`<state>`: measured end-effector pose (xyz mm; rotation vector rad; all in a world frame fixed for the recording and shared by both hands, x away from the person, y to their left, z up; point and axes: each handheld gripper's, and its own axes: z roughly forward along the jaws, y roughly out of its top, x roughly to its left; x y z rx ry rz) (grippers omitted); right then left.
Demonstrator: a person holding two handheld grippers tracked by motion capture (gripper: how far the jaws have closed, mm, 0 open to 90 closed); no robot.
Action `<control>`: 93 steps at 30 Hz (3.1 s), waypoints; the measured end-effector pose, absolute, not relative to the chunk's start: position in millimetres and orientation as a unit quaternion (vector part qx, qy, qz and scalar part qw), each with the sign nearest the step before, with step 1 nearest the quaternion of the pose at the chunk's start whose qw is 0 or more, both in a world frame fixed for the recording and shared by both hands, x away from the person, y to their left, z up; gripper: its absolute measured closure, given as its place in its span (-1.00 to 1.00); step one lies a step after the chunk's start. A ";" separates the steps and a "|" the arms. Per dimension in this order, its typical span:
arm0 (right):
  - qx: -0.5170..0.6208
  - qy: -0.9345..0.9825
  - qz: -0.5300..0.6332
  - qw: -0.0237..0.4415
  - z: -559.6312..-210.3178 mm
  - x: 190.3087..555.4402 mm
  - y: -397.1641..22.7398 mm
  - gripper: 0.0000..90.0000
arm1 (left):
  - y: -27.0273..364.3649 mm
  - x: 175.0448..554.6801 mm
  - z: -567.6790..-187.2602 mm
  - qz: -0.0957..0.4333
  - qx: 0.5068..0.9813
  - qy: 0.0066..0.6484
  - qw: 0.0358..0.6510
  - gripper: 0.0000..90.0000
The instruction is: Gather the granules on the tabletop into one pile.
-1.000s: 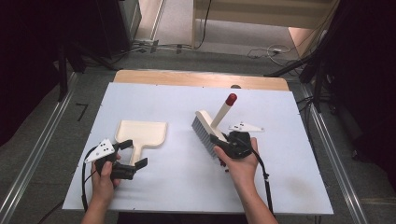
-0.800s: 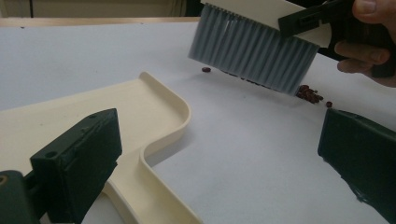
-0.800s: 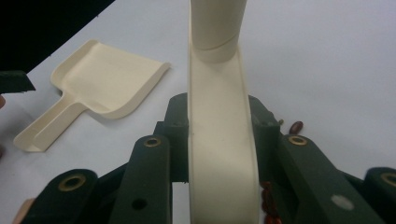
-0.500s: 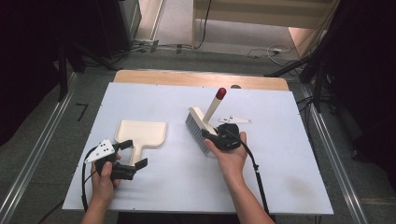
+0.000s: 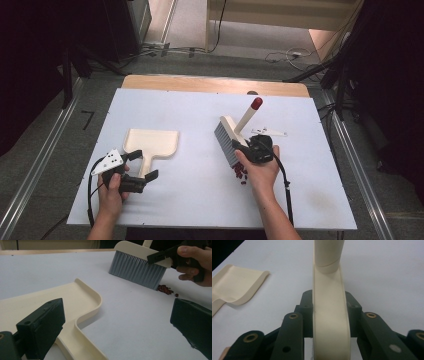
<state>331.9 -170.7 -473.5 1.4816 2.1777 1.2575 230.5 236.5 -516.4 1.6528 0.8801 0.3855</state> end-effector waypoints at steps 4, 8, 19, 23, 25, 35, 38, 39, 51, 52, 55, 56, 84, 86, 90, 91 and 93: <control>0.502 0.740 0.433 0.110 -472.5 331.7 -177.4 0.46 | 236.7 230.3 -516.3 0.165 0.706 0.376 0.577 -1.00; 0.466 0.757 0.446 0.100 -461.8 330.2 -184.9 0.46 | 236.9 230.3 -516.2 0.165 0.706 0.376 0.577 -1.00; 0.311 0.841 0.438 0.062 -440.4 310.7 -222.6 0.46 | 236.4 230.6 -516.4 0.166 0.705 0.378 0.576 -1.00; 0.263 0.864 0.428 0.017 -446.7 303.5 -230.3 0.46 | 236.5 230.5 -516.4 0.167 0.705 0.378 0.576 -1.00; 0.247 0.871 0.424 0.013 -450.8 300.7 -233.7 0.46 | 236.3 230.6 -516.5 0.167 0.705 0.378 0.576 -1.00; 0.186 0.892 0.410 -0.030 -463.0 300.9 -232.6 0.46 | 236.0 230.5 -516.5 0.167 0.706 0.378 0.575 -1.00; 0.190 0.889 0.416 -0.032 -467.3 312.6 -234.5 0.46 | 235.9 230.2 -516.5 0.167 0.706 0.378 0.575 -1.00; 0.192 0.888 0.416 -0.032 -468.4 316.4 -235.0 0.46 | 235.9 230.3 -516.5 0.167 0.706 0.378 0.575 -1.00; 0.199 0.891 0.407 -0.032 -467.9 354.5 -227.4 0.46 | 235.9 230.4 -516.5 0.167 0.707 0.378 0.574 -0.97; 0.201 0.891 0.406 -0.031 -467.3 356.7 -226.9 0.46 | 235.7 230.5 -516.6 0.168 0.706 0.379 0.575 -0.97; 0.207 0.890 0.406 -0.025 -465.4 362.5 -225.5 0.46 | 235.7 230.4 -516.4 0.168 0.706 0.380 0.574 -0.97; 0.207 0.889 0.407 -0.023 -465.3 364.7 -225.3 0.46 | 235.7 230.3 -516.4 0.168 0.706 0.380 0.574 -0.97; 0.260 0.868 0.410 0.104 -442.4 421.4 -232.4 0.46 | 236.8 230.7 -516.4 0.166 0.703 0.380 0.577 -0.97; 0.258 0.869 0.404 0.124 -446.5 424.7 -231.4 0.46 | 237.0 230.8 -516.4 0.166 0.703 0.380 0.577 -0.97; 0.245 0.864 0.412 0.153 -452.9 426.8 -229.1 0.46 | 236.8 230.9 -516.5 0.166 0.703 0.380 0.577 -0.97; 0.241 0.865 0.412 0.153 -454.7 427.7 -227.9 0.46 | 236.6 230.8 -516.5 0.166 0.703 0.380 0.578 -0.97; 0.238 0.873 0.401 0.145 -457.9 428.2 -225.2 0.46 | 236.6 230.7 -516.5 0.166 0.703 0.380 0.577 -0.97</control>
